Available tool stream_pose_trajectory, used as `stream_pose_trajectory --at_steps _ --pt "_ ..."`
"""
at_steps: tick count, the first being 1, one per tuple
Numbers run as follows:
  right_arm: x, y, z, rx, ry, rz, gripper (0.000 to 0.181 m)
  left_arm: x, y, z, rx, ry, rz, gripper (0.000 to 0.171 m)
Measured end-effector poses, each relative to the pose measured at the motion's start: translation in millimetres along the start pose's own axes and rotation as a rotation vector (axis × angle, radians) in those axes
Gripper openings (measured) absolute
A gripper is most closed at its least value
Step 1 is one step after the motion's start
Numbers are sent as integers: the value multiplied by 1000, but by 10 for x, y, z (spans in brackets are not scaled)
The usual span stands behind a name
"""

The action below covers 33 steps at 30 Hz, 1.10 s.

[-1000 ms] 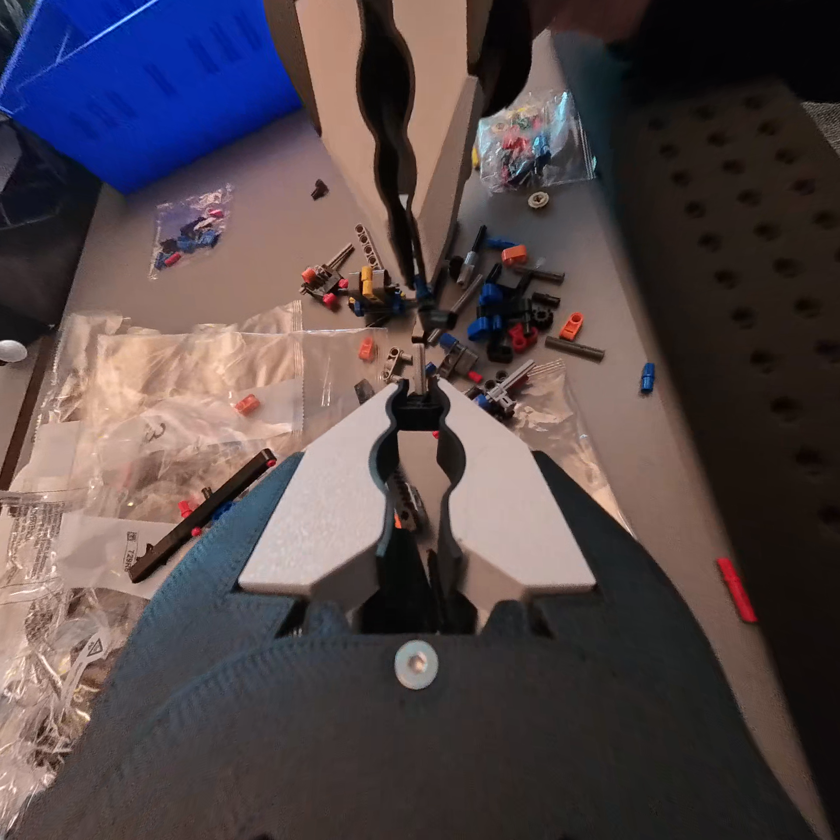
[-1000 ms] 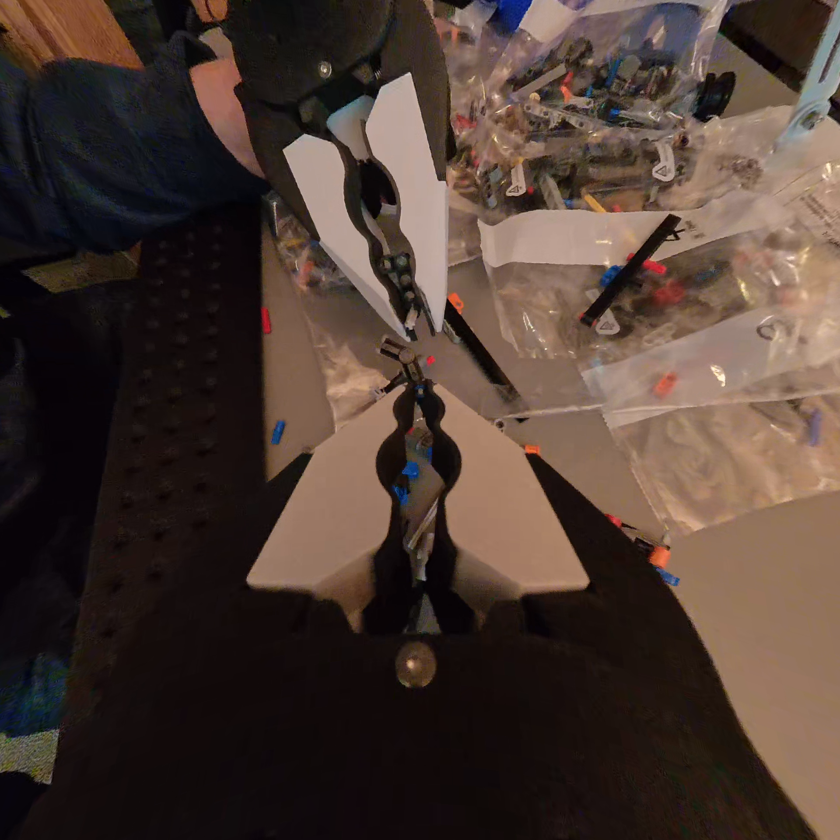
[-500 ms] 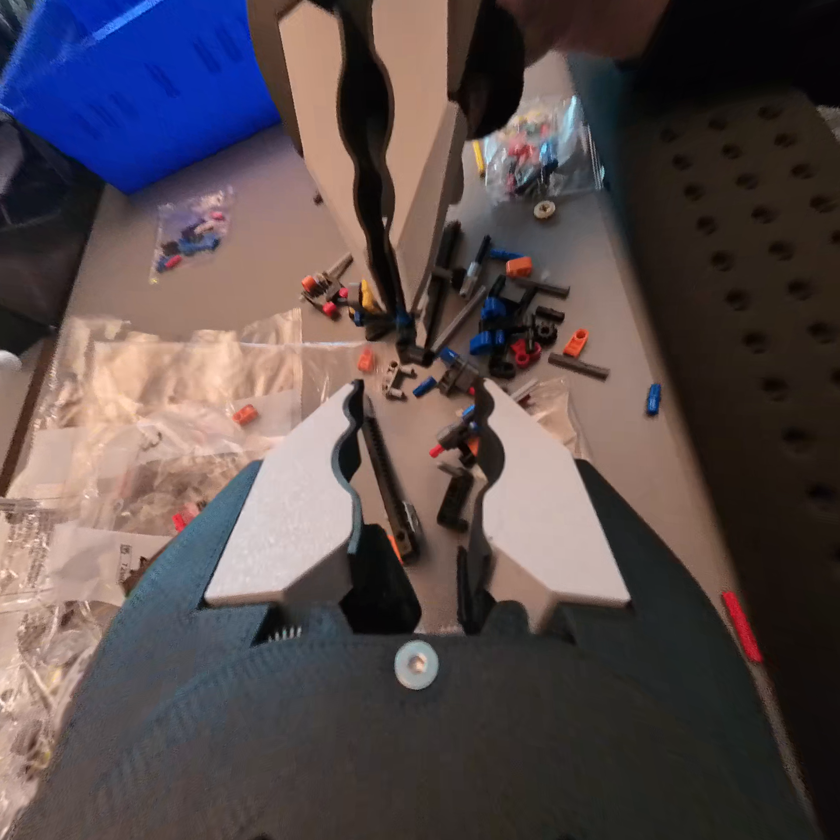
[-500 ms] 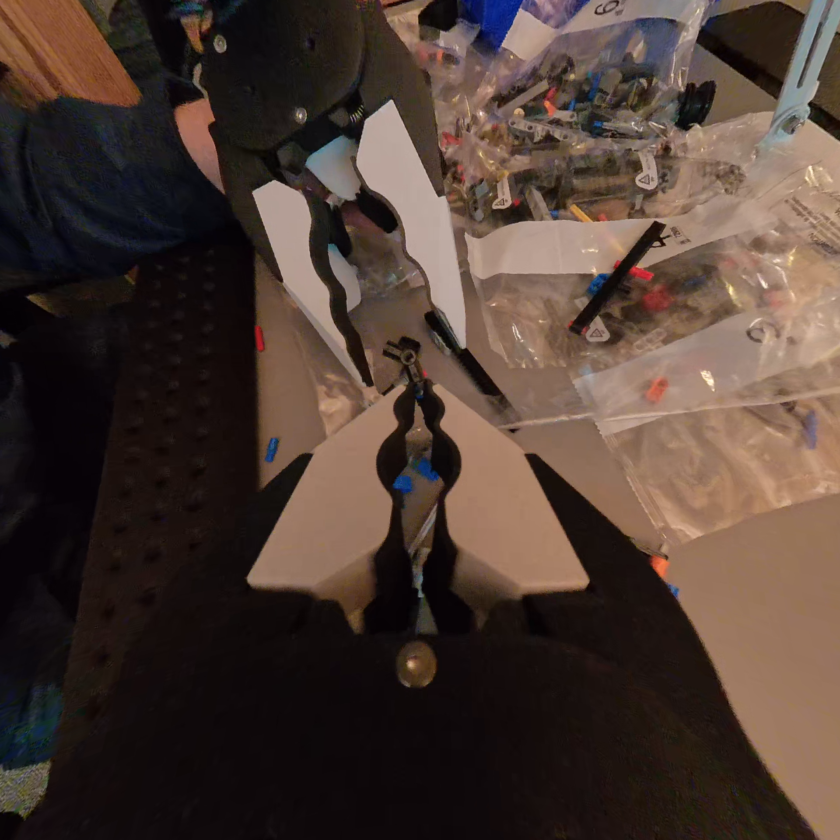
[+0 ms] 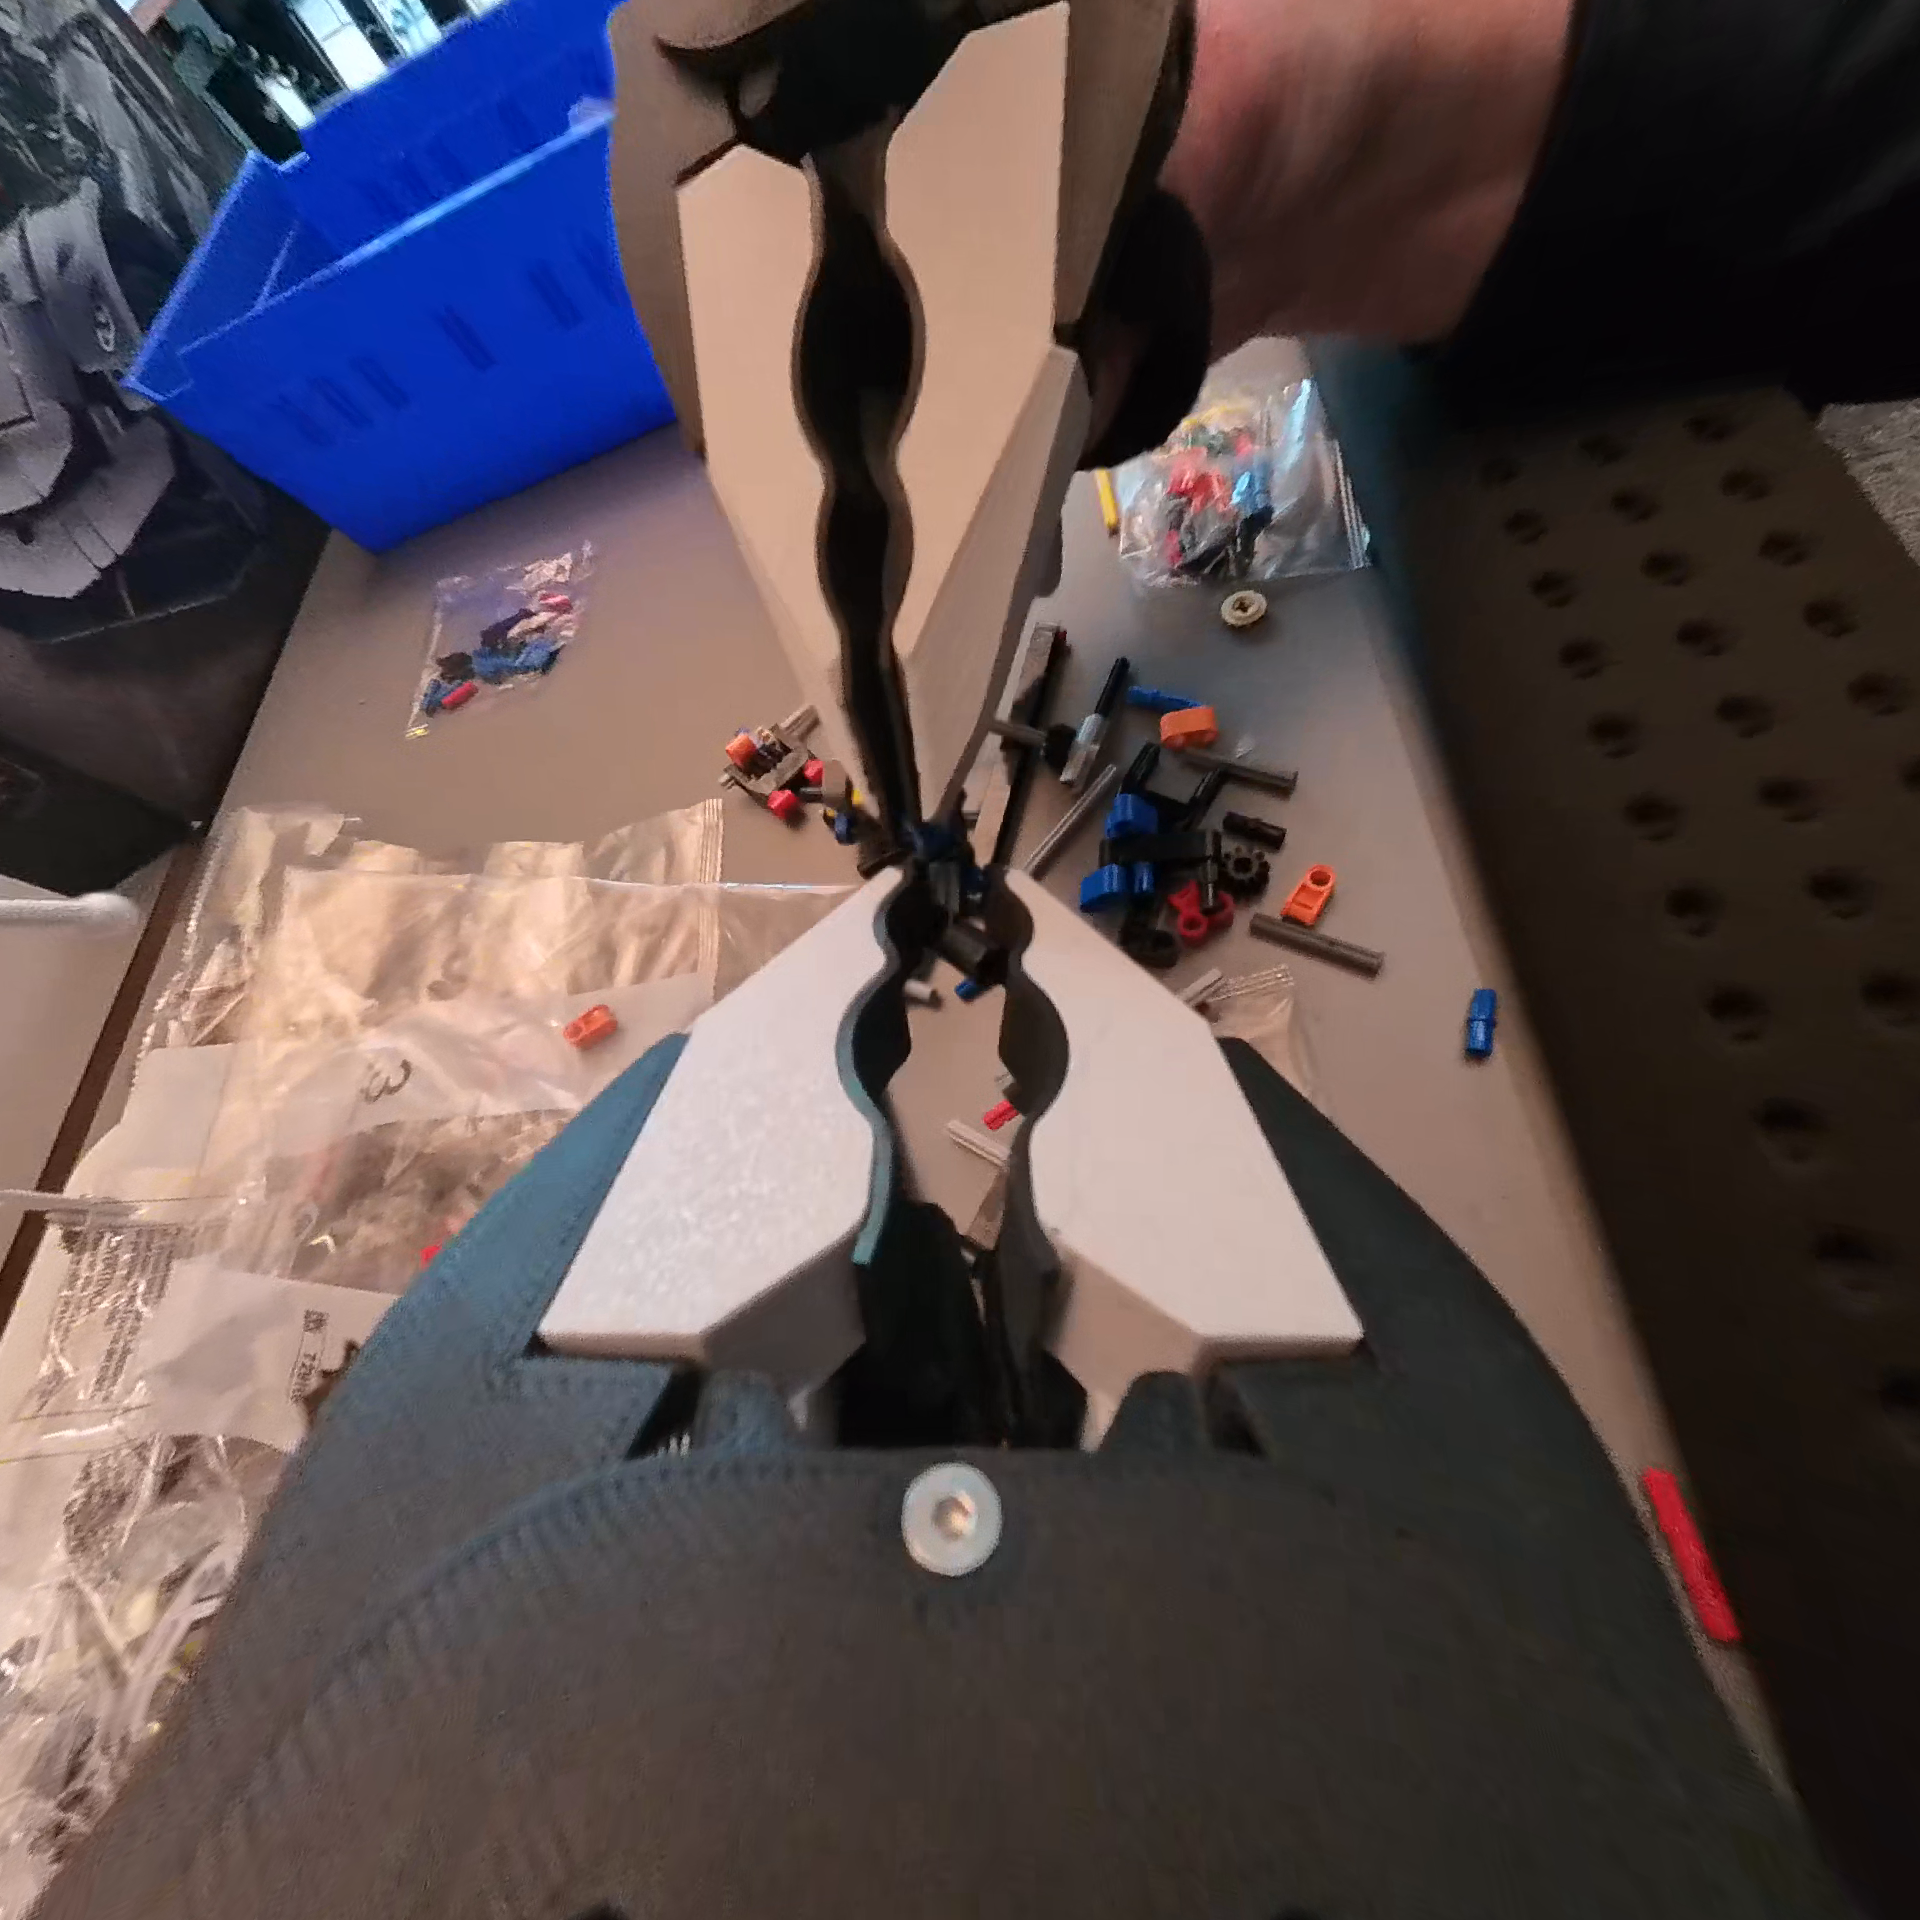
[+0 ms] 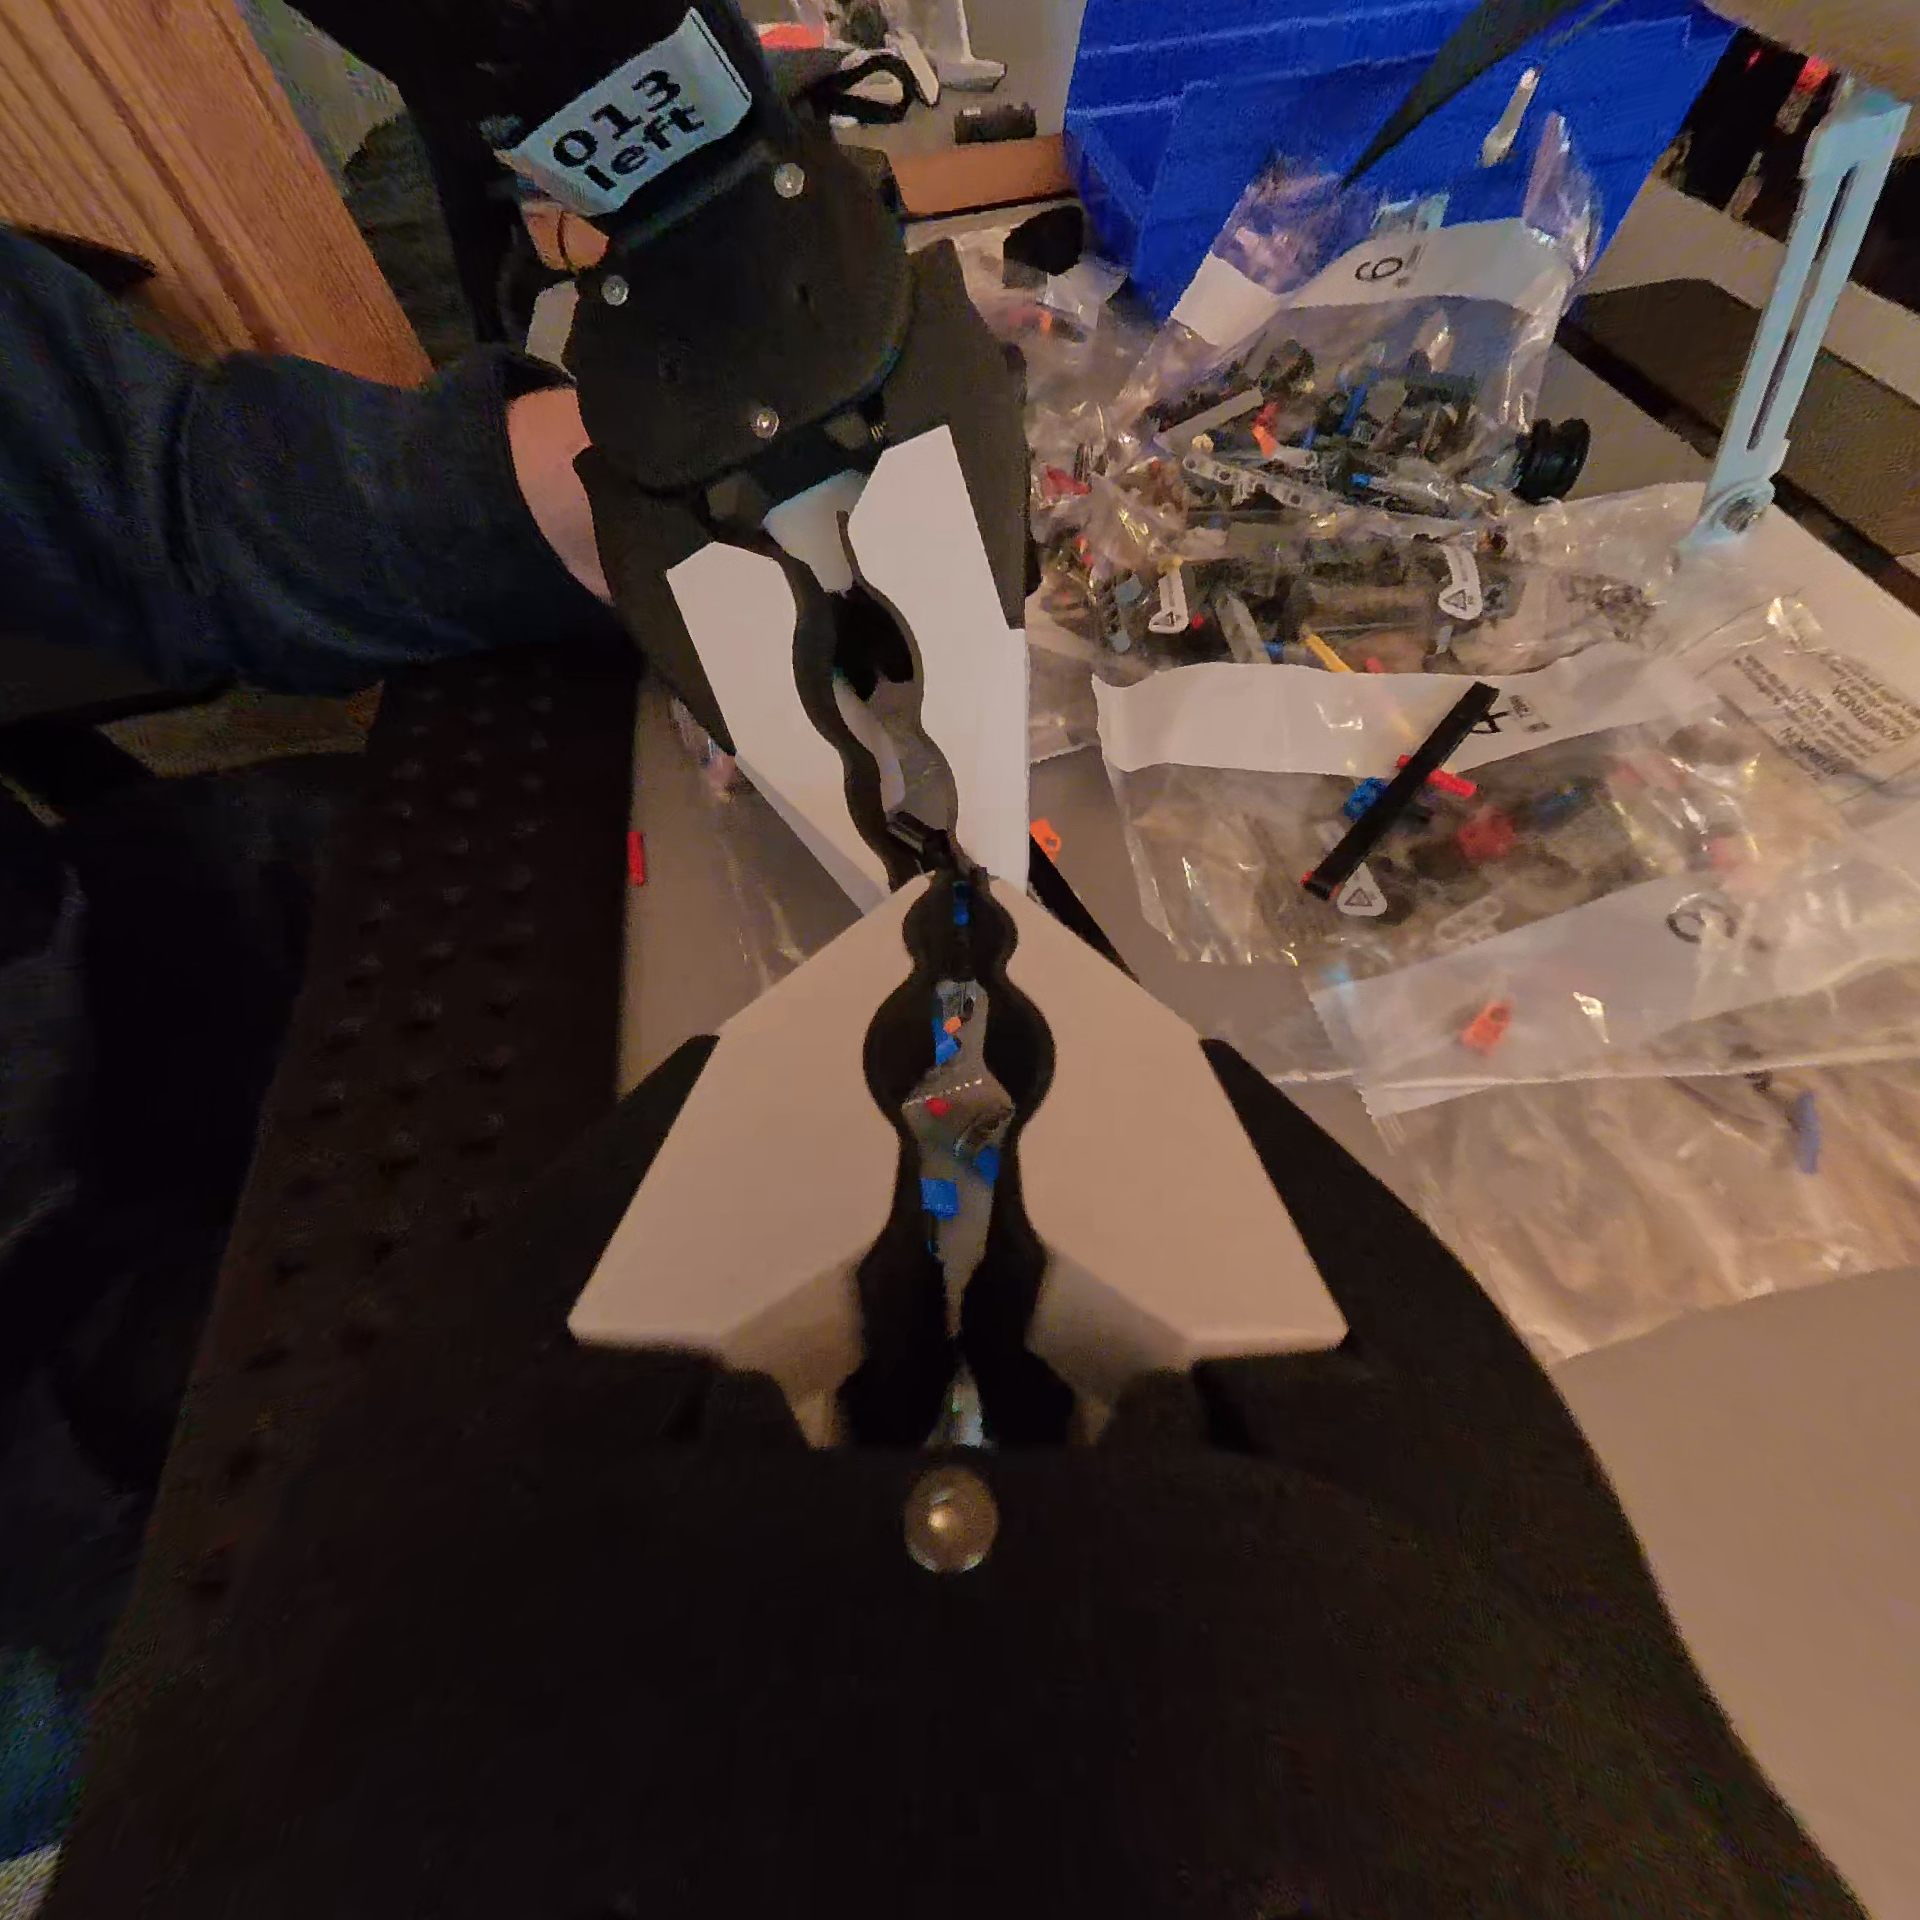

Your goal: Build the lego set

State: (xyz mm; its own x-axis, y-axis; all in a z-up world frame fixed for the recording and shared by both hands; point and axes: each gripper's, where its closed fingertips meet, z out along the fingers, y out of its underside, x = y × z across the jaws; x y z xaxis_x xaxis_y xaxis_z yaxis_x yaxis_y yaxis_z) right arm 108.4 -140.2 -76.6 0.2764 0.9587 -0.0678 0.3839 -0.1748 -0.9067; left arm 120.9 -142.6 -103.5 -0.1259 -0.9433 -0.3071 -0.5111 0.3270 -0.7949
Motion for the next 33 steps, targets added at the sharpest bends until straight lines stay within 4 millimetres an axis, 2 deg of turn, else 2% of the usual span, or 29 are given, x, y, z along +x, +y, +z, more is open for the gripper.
stream_pose_trajectory --at_steps 2,3,5,6,7,9,11,13,15,17,19,20,21,27,33 --pt "-22 -84 -24 41 2 -8 0 -10 -59 -58 12 -8 13 10" --pt "6 -144 -52 79 14 12 0 -6 -24 -60 -17 -12 33 10" --pt "107 -511 -443 353 -1 108 0 180 331 81 -208 33 127 10" --pt "180 -512 -557 386 15 138 0 270 291 145 -196 48 153 10" --pt "201 -406 -507 324 39 133 0 260 166 156 -166 36 160 10" --pt "96 -299 -326 233 4 106 0 129 -30 97 -81 20 98 11" --pt "96 -197 -236 164 -11 110 0 38 7 47 -70 -14 81 11" --pt "52 -188 -217 158 -27 85 0 67 29 24 -42 5 35 11" --pt "61 -108 -155 107 2 49 13 40 54 9 -56 -7 35 11" --pt "35 30 -47 18 -15 51 18 52 4 13 -26 14 16 11" --pt "23 86 33 -20 -15 47 18 52 50 41 -63 2 44 11" --pt "30 118 55 -38 -16 55 12 65 67 56 -73 3 53 11" --pt "3 132 67 -47 -39 61 2 66 73 64 -76 2 52 11" --pt "18 84 48 -35 -15 59 0 22 38 49 -57 -19 43 11" --pt "22 -95 -71 76 -18 61 0 -60 -110 -32 48 -27 -33 13"
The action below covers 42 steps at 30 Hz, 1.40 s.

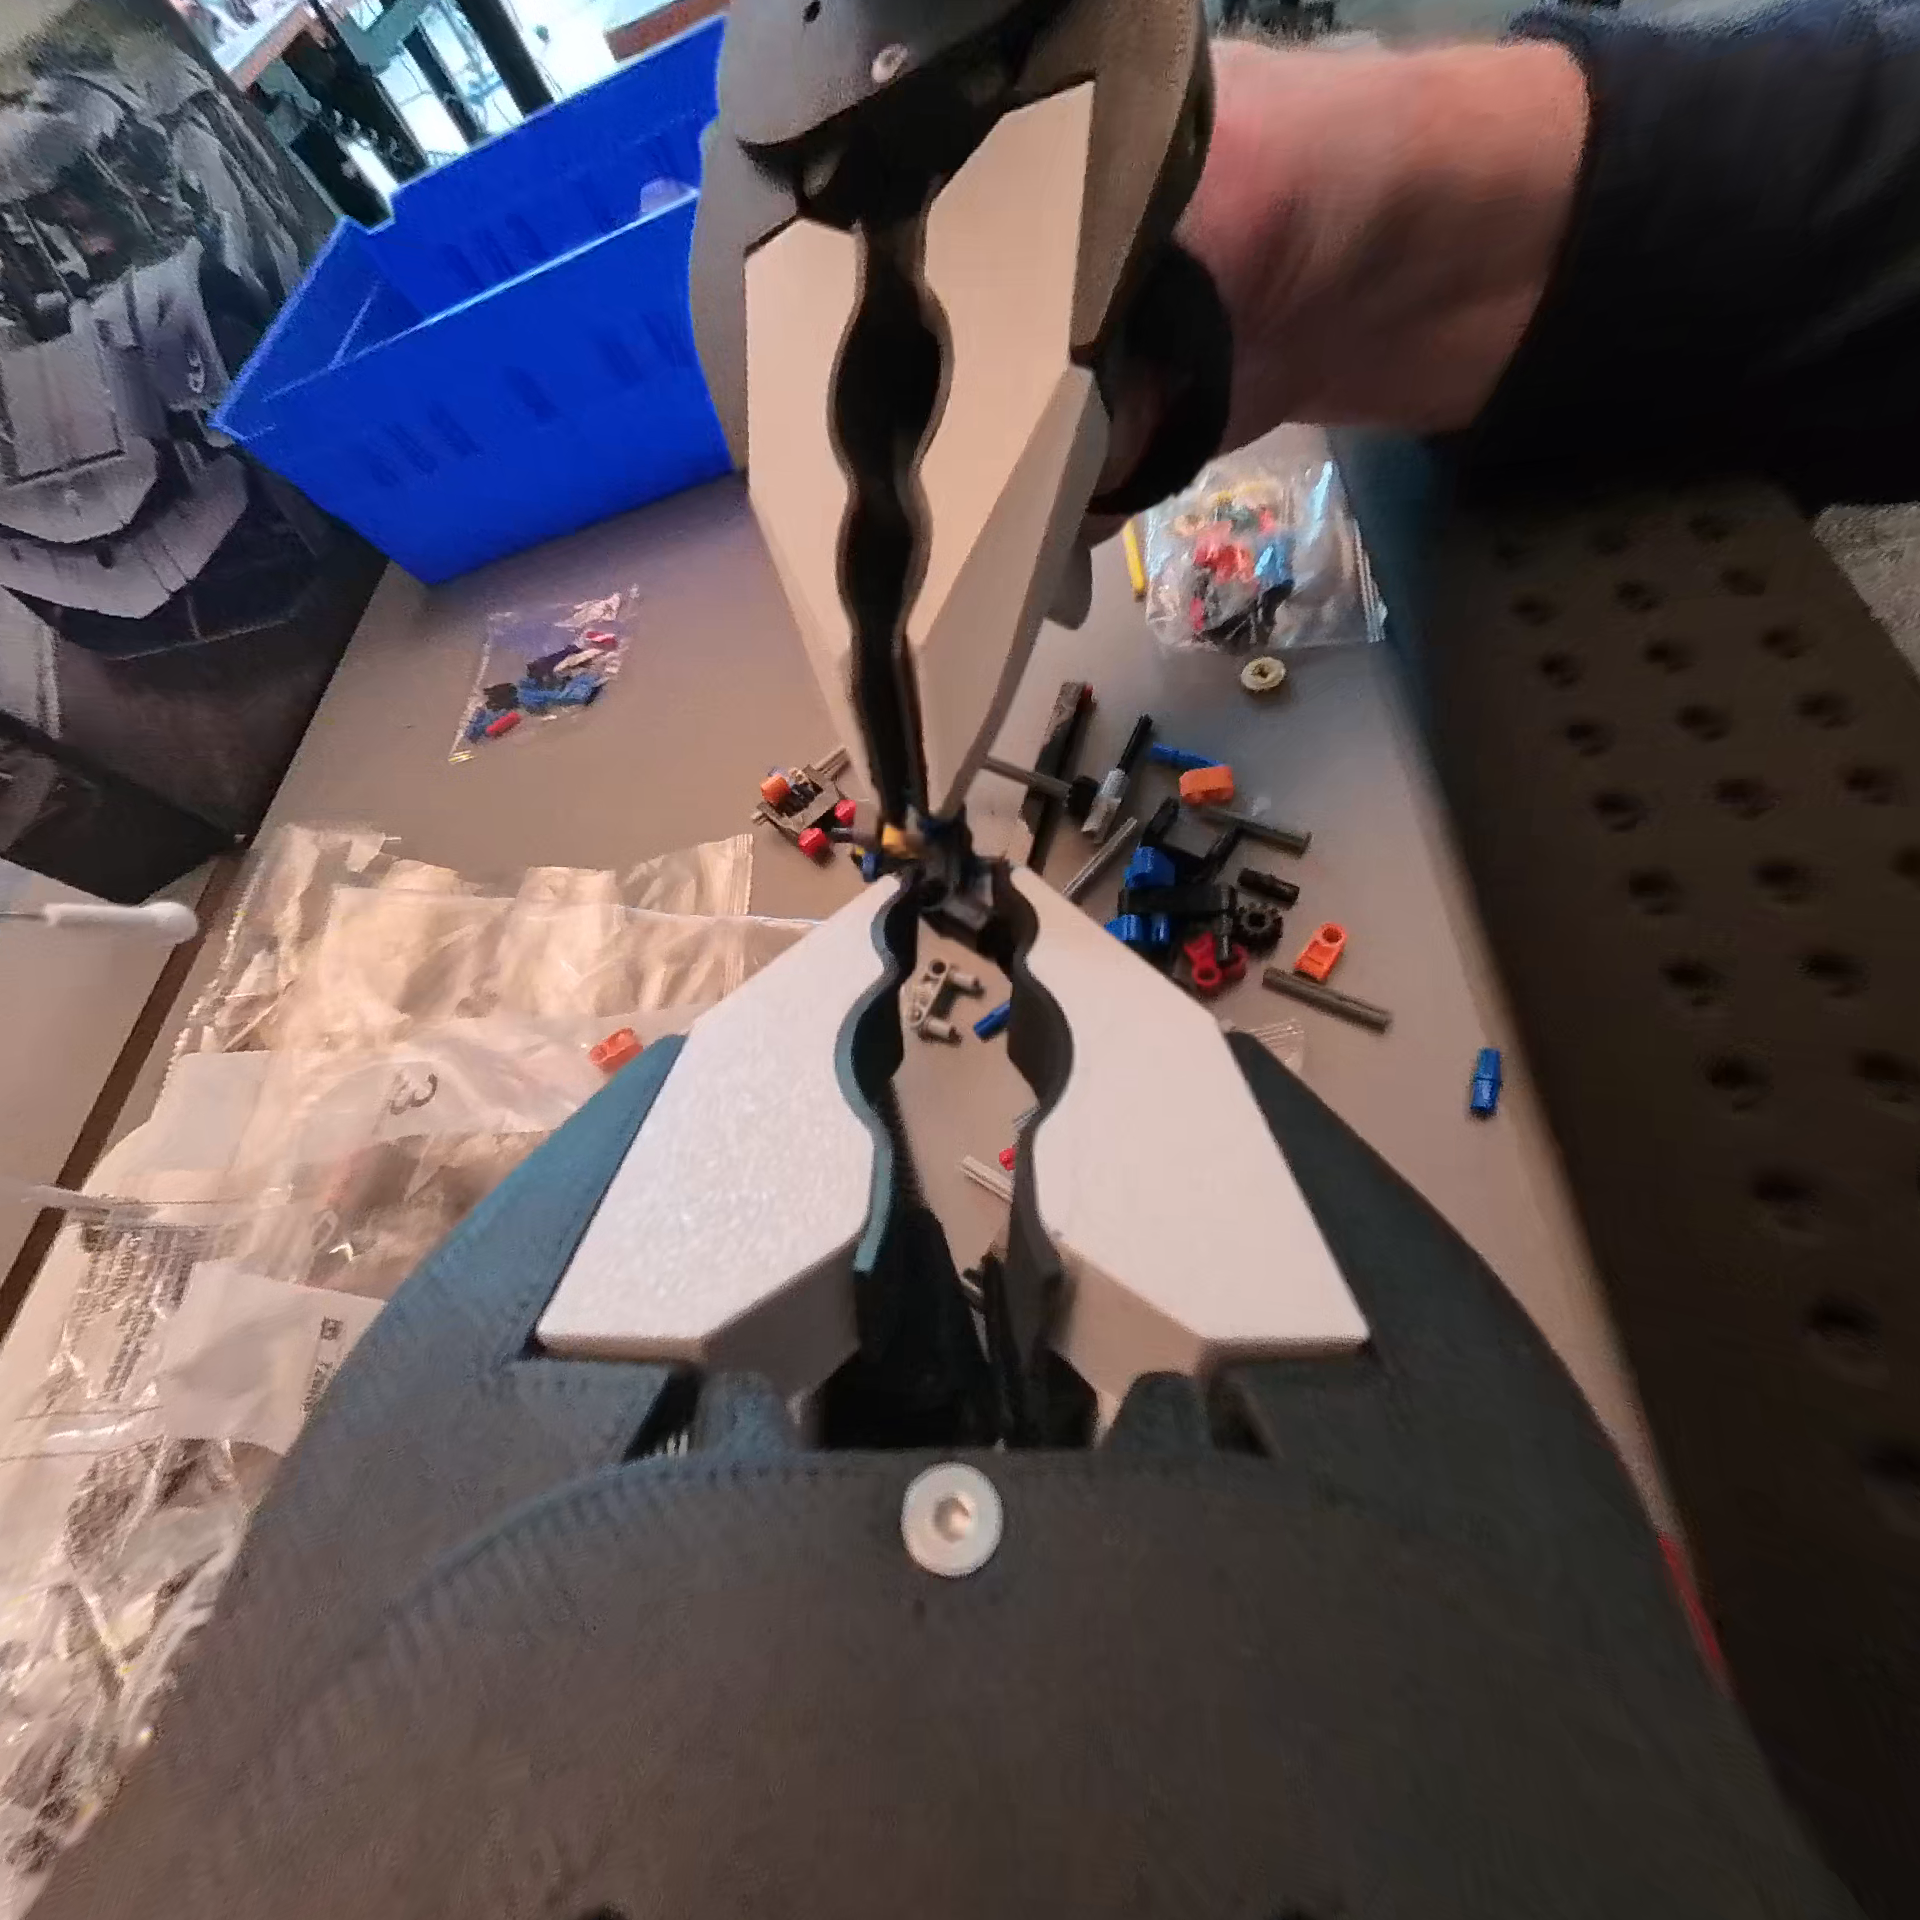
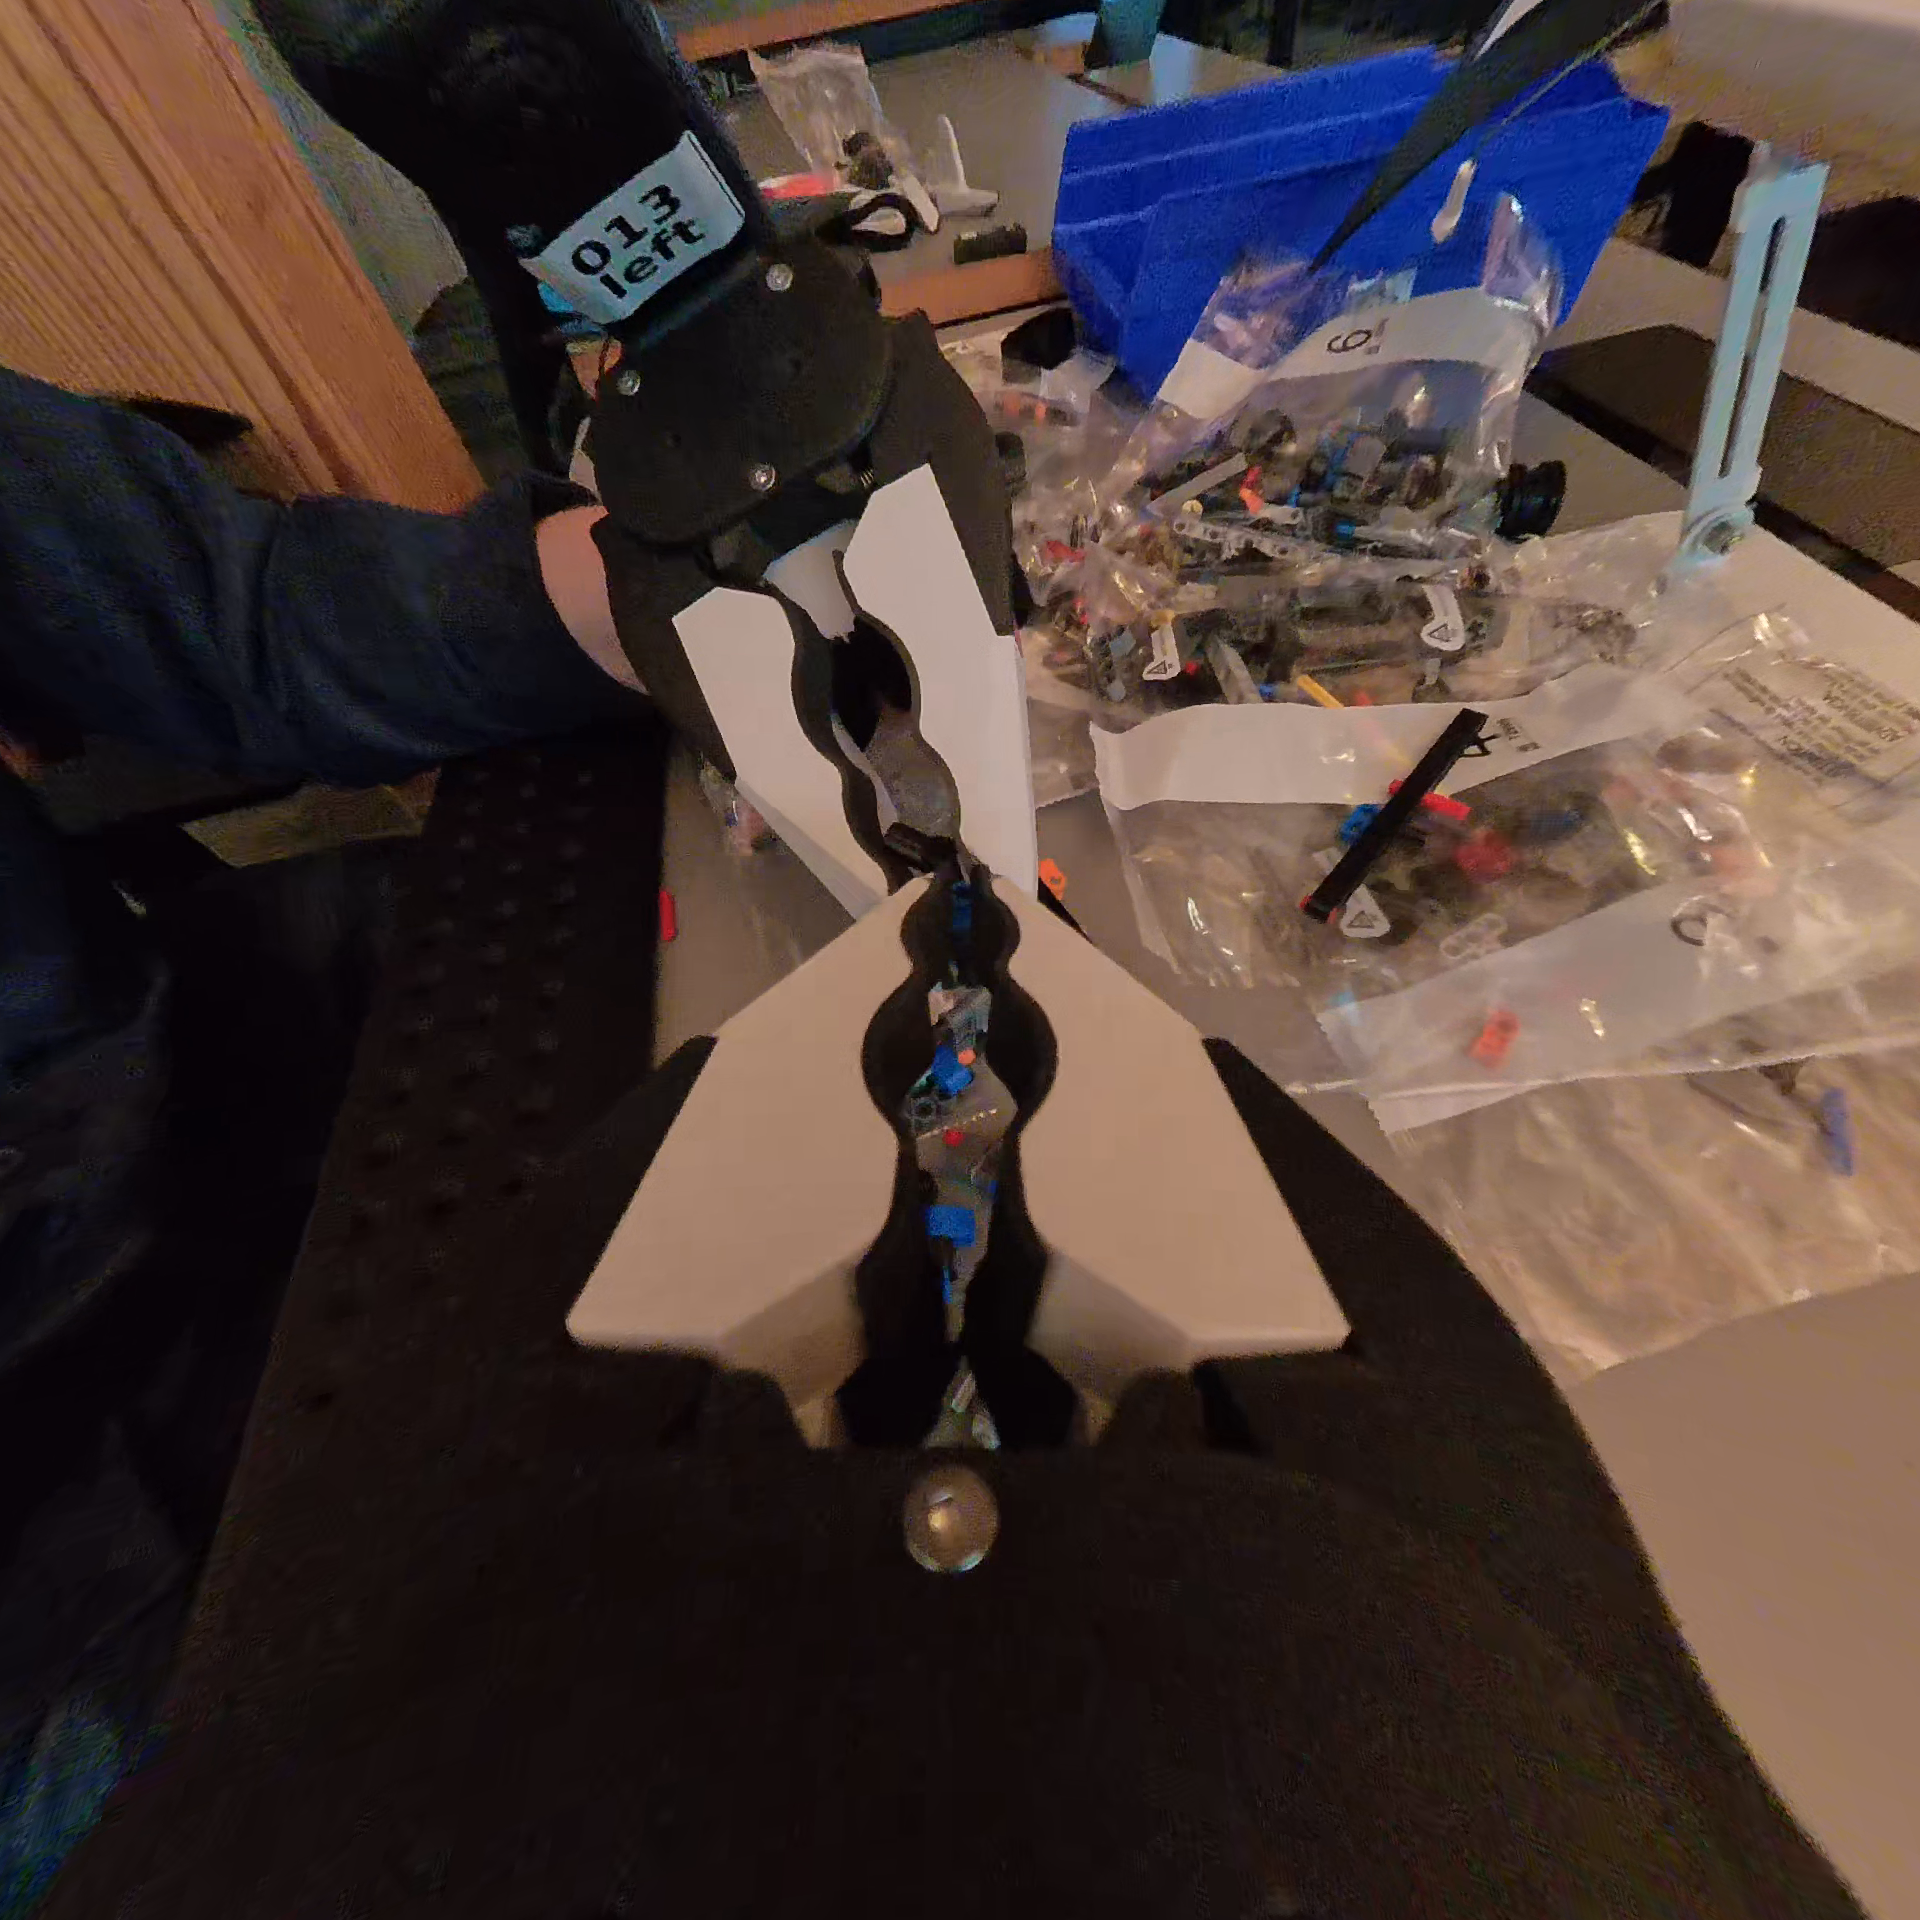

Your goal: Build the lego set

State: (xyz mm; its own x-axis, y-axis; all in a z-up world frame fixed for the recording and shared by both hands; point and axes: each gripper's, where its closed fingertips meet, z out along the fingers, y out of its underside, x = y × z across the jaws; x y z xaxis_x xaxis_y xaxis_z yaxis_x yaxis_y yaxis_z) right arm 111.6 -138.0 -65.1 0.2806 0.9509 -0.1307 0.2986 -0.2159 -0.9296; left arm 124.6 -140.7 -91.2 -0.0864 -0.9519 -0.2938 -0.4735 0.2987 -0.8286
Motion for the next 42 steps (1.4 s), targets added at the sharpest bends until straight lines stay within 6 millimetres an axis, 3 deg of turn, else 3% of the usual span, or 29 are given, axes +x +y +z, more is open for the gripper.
stream_pose_trajectory --at_steps 3,7,10,20,26,42 --pt "54 -44 -46 26 46 -27 0 -23 -71 -55 69 36 -89 19" --pt "-35 -136 -8 68 40 -116 0 29 -138 -38 119 99 -166 23" --pt "-66 -150 19 79 23 -118 0 6 -202 -43 158 88 -181 13" --pt "-61 -151 7 73 58 -159 0 -74 -160 -52 62 -56 -6 8" --pt "-4 -85 10 25 105 -179 10 -91 -94 -18 -14 -121 95 8" --pt "1 -20 18 -43 138 -197 1 -119 -40 27 -49 -147 96 8"
